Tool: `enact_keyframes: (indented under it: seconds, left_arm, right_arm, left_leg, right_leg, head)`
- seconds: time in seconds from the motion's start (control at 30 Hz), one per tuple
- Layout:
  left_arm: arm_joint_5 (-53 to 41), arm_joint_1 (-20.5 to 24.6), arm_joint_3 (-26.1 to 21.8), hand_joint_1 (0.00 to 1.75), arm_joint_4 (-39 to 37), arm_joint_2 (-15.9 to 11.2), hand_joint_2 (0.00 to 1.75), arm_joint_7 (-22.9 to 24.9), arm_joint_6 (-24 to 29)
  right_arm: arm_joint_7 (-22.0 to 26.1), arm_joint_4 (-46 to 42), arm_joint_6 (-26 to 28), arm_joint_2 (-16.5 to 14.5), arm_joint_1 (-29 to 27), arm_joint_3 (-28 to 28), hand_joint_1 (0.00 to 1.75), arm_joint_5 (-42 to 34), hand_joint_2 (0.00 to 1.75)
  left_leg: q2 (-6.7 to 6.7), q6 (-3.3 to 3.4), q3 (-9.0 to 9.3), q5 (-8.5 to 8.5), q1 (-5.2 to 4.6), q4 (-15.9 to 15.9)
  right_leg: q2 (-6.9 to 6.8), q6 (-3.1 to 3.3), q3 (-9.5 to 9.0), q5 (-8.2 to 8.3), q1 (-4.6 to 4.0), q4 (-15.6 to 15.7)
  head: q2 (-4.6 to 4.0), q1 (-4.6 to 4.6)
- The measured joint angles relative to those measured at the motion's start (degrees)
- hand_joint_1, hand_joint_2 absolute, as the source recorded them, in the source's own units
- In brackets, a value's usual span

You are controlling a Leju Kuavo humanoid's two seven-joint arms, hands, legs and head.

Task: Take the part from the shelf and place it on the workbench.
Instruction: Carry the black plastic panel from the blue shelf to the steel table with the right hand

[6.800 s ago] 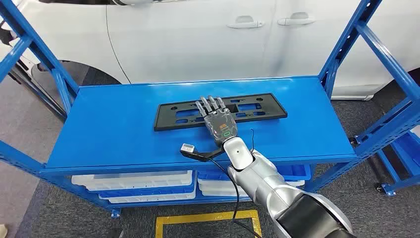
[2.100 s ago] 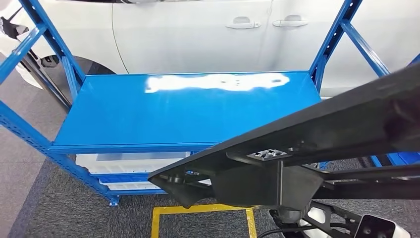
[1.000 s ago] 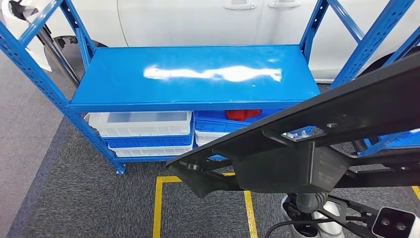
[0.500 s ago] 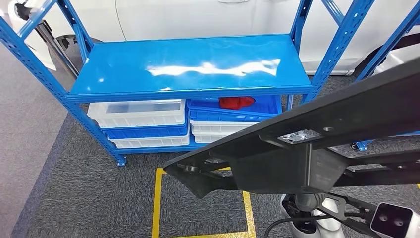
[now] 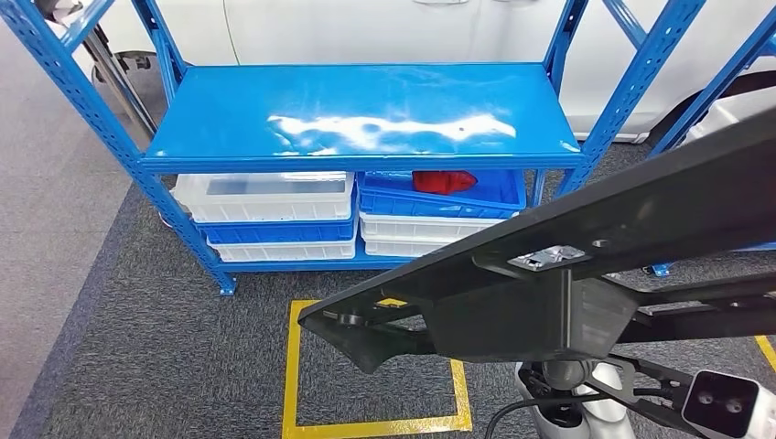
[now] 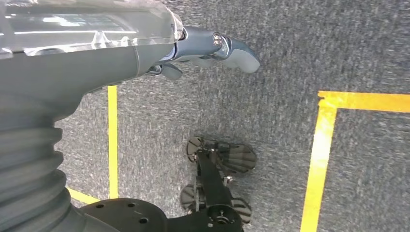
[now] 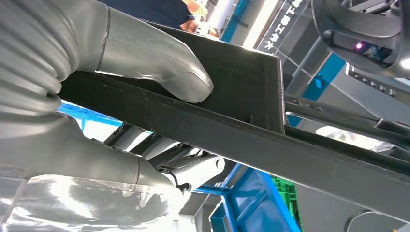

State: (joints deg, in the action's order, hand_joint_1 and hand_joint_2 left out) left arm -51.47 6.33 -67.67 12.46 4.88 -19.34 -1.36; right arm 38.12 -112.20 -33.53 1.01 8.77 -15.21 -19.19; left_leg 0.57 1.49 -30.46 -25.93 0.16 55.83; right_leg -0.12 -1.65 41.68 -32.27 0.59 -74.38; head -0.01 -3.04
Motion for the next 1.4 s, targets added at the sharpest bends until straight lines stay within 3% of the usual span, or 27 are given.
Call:
enact_keyframes:
  seconds: [0.03, 0.1, 0.17, 0.27, 0.33, 0.43, 0.47, 0.5, 0.53, 0.57, 0.6, 0.67, 0.73, 0.8, 0.87, 0.97, 1.0, 1.03, 1.07, 1.13, 1.2, 1.23, 1.3, 1.33, 1.4]
  left_arm:
    - [0.00, -0.03, -0.05, 0.00, 0.00, 0.01, 1.75, 0.01, 0.00]
    - [0.00, -0.03, -0.13, 0.00, 0.00, 0.04, 1.75, 0.01, -0.03]
    - [0.00, 0.02, -0.22, 0.00, 0.00, 0.09, 1.75, 0.00, -0.05]
    - [0.01, 0.05, -0.38, 0.00, 0.01, 0.09, 1.75, 0.01, -0.03]
    - [0.17, 0.06, -0.45, 0.00, 0.01, 0.07, 1.75, 0.03, -0.01]
    - [0.41, -0.02, -0.52, 0.00, 0.00, 0.10, 1.75, 0.12, 0.01]
    - [0.42, -0.07, -0.54, 0.00, 0.00, 0.10, 1.75, 0.16, 0.04]
    - [0.44, -0.11, -0.56, 0.00, 0.00, 0.10, 1.75, 0.22, 0.07]
    - [0.45, -0.13, -0.57, 0.00, 0.00, 0.10, 1.75, 0.27, 0.09]
    - [0.47, -0.15, -0.58, 0.00, 0.00, 0.10, 1.75, 0.31, 0.11]
    - [0.48, -0.15, -0.60, 0.00, 0.00, 0.10, 1.75, 0.39, 0.10]
    - [0.48, -0.16, -0.62, 0.00, 0.00, 0.12, 1.75, 0.54, 0.07]
    - [0.49, -0.29, -0.69, 0.00, 0.00, 0.14, 1.75, 0.80, 0.04]
    - [0.49, -0.39, -0.78, 0.00, 0.00, 0.21, 1.75, 1.10, 0.17]
    - [0.50, -0.37, -0.85, 0.00, 0.00, 0.32, 1.75, 1.31, 0.76]
    - [0.33, -0.63, -0.98, 0.00, 0.00, 0.39, 1.75, 1.23, 2.62]
    - [0.07, -0.73, -1.01, 0.00, 0.00, 0.39, 1.75, 1.14, 3.35]
    - [-0.29, -0.79, -1.01, 0.00, 0.00, 0.39, 1.75, 1.07, 4.08]
    - [-0.69, -0.79, -1.00, 0.00, 0.00, 0.40, 1.75, 1.03, 4.72]
    - [-1.29, -0.74, -0.93, 0.00, 0.00, 0.45, 1.75, 1.02, 5.53]
    - [-1.56, -0.73, -0.88, 0.00, 0.00, 0.50, 1.75, 1.01, 5.82]
    - [-1.63, -0.73, -0.87, 0.00, 0.00, 0.51, 1.75, 1.00, 5.88]
    - [-1.72, -0.64, -0.85, 0.00, 0.00, 0.51, 1.75, 0.95, 5.95]
    - [-1.74, -0.55, -0.84, 0.00, 0.00, 0.50, 1.75, 0.91, 5.90]
    - [-1.83, -0.47, -0.81, 0.00, 0.00, 0.46, 1.75, 0.87, 5.62]
  right_arm:
    - [0.00, 0.07, 0.00, 0.00, 0.01, 0.00, 1.75, 0.00, 1.75]
    - [0.00, 0.13, 0.00, 0.00, 0.09, 0.00, 1.75, 0.00, 1.75]
    - [0.00, 0.15, 0.00, 0.00, 0.19, 0.00, 1.75, 0.00, 1.75]
    - [0.00, 0.18, -0.07, -0.01, 0.20, 0.00, 1.75, -0.02, 1.75]
    - [0.00, 0.20, -0.47, -0.09, 0.29, -0.02, 1.75, 0.02, 1.75]
    - [0.00, 0.49, -0.99, -0.42, 0.63, -0.20, 1.75, 0.31, 1.75]
    - [0.00, 0.66, -1.00, -0.47, 0.69, -0.33, 1.75, 0.46, 1.75]
    - [0.00, 0.86, -0.99, -0.48, 0.76, -0.48, 1.75, 0.56, 1.75]
    - [0.00, 1.07, -0.99, -0.48, 0.88, -0.65, 1.75, 0.56, 1.75]
    - [0.00, 1.26, -0.98, -0.47, 1.08, -0.80, 1.75, 0.45, 1.75]
    - [0.00, 1.44, -0.98, -0.46, 1.33, -0.92, 1.75, 0.22, 1.75]
    - [0.00, 1.67, -0.99, -0.46, 1.84, -1.04, 1.75, -0.21, 1.75]
    - [0.00, 1.76, -1.14, -0.46, 2.11, -1.01, 1.75, -0.13, 1.75]
    - [0.00, 1.78, -1.94, -0.46, 1.91, -0.56, 1.75, 0.46, 1.75]
    - [0.00, 1.78, -3.66, -0.55, 1.50, 0.49, 1.75, 1.38, 1.75]
    - [0.00, 1.78, -5.76, -1.26, 0.58, 2.33, 1.75, 2.92, 1.75]
    - [0.00, 1.78, -5.95, -1.54, 0.24, 2.87, 1.75, 3.31, 1.75]
    - [0.00, 1.77, -6.02, -1.81, -0.01, 3.36, 1.75, 3.62, 1.75]
    - [0.00, 1.76, -6.04, -2.06, -0.14, 3.82, 1.75, 3.83, 1.75]
    - [0.00, 1.70, -6.12, -2.66, -0.17, 4.68, 1.75, 4.02, 1.75]
    - [0.01, 1.59, -6.17, -3.24, -0.15, 5.27, 1.75, 4.03, 1.75]
    - [0.01, 1.55, -6.21, -3.46, -0.16, 5.51, 1.75, 4.04, 1.75]
    - [0.01, 1.49, -6.56, -3.87, -0.19, 6.02, 1.75, 4.08, 1.75]
    - [0.01, 1.45, -6.88, -4.11, -0.16, 6.31, 1.75, 4.08, 1.75]
    - [0.00, 1.40, -7.78, -4.92, 0.01, 6.80, 1.75, 4.05, 1.75]
  left_leg:
    - [-0.02, -0.04, -0.18, 0.02, -0.01, 0.24]
    - [-0.09, -0.23, -0.45, -0.10, -0.02, 0.78]
    - [-0.14, -0.67, -0.91, -0.25, -0.20, 1.38]
    - [-0.09, -1.48, -1.45, -0.16, -0.32, 1.58]
    - [-0.15, -1.99, -2.01, -1.29, -0.26, 2.86]
    - [-0.24, -2.73, -6.11, -6.56, 0.20, 12.34]
    - [-0.24, -2.96, -7.65, -7.90, 0.37, 15.85]
    - [-0.24, -3.15, -8.41, -8.22, 0.53, 17.70]
    - [-0.24, -3.29, -8.12, -7.46, 0.69, 17.43]
    - [-0.39, -3.38, -6.62, -5.64, 0.87, 14.65]
    - [-0.98, -3.41, -4.46, -3.61, 1.10, 10.38]
    - [-2.66, -3.32, -0.94, -1.42, 1.31, 3.39]
    - [-3.22, -2.98, -0.25, -1.49, 1.15, 1.83]
    - [-2.30, -2.18, -0.36, -1.11, 1.08, 1.72]
    - [-1.34, -1.21, -0.45, -0.66, 1.14, 1.38]
    - [0.19, -0.60, -0.82, -0.44, 0.79, 1.34]
    - [0.75, -0.56, -0.91, -0.42, 0.63, 1.36]
    - [1.30, -0.55, -0.96, -0.42, 0.49, 1.40]
    - [1.85, -0.56, -0.97, -0.43, 0.38, 1.45]
    - [2.85, -0.71, -0.92, -0.52, 0.13, 1.58]
    - [3.71, -1.12, -0.90, -0.66, -0.11, 1.71]
    - [4.14, -1.38, -0.88, -0.69, -0.19, 1.70]
    - [4.82, -1.96, -0.85, -0.78, -0.15, 1.70]
    - [4.40, -2.26, -0.99, -1.24, -0.07, 2.14]
    - [2.32, -2.80, -2.65, -4.16, 0.17, 6.26]
  right_leg:
    - [-0.01, -0.03, -0.89, 1.07, 0.08, 1.14]
    - [-0.02, 0.26, -5.17, 4.50, 0.14, 8.60]
    - [0.00, 0.84, -8.28, 6.17, -0.08, 14.81]
    - [0.09, 1.78, -8.42, 6.31, -0.22, 16.06]
    - [-0.03, 2.46, -8.53, 6.70, 0.09, 16.61]
    - [-0.12, 3.01, -8.44, 7.03, 0.20, 16.92]
    - [-0.03, 3.01, -8.34, 7.06, 0.19, 16.89]
    - [0.14, 2.96, -8.28, 7.11, 0.20, 16.85]
    - [0.43, 2.87, -8.24, 7.16, 0.23, 16.80]
    - [0.77, 2.74, -8.24, 7.21, 0.29, 16.71]
    - [1.19, 2.55, -8.22, 7.24, 0.35, 16.60]
    - [2.12, 1.91, -7.87, 7.38, 0.31, 16.28]
    - [2.99, 1.09, -7.34, 7.77, 0.29, 16.19]
    - [3.36, 0.31, -7.01, 7.94, 0.46, 16.13]
    - [2.26, -0.15, -5.75, 6.12, 0.54, 13.58]
    - [0.84, -0.40, -0.90, 0.64, 0.57, 2.80]
    - [0.76, -0.42, 0.06, -0.03, 0.58, 0.43]
    - [0.64, -0.35, -0.08, 0.38, 0.57, 0.23]
    - [0.38, -0.18, -1.36, 1.69, 0.52, 2.27]
    - [-1.29, 0.49, -5.81, 4.78, 0.12, 10.14]
    - [-2.64, 1.28, -8.35, 6.09, -0.46, 15.31]
    - [-2.72, 1.61, -8.45, 6.02, -0.71, 15.91]
    - [-1.61, 2.19, -8.26, 6.47, -0.63, 16.14]
    - [-1.15, 2.53, -8.24, 6.70, -0.49, 16.35]
    - [-0.22, 3.16, -8.20, 7.17, -0.16, 16.75]
  head:
    - [0.01, 0.00]
    - [0.01, 0.00]
    - [0.01, -0.01]
    - [0.01, -0.02]
    - [0.01, -0.02]
    - [0.01, -0.02]
    - [0.00, -0.02]
    - [0.01, -0.02]
    - [0.01, -0.02]
    - [0.01, -0.02]
    - [0.01, -0.02]
    - [0.01, -0.01]
    - [0.01, -0.01]
    - [0.01, -0.02]
    - [0.01, -0.01]
    - [0.01, 0.01]
    - [0.00, 0.01]
    - [0.01, 0.01]
    - [0.00, 0.01]
    - [0.01, 0.01]
    - [0.01, -0.01]
    - [0.01, -0.01]
    - [0.01, -0.01]
    - [0.01, 0.00]
    - [0.01, -0.01]
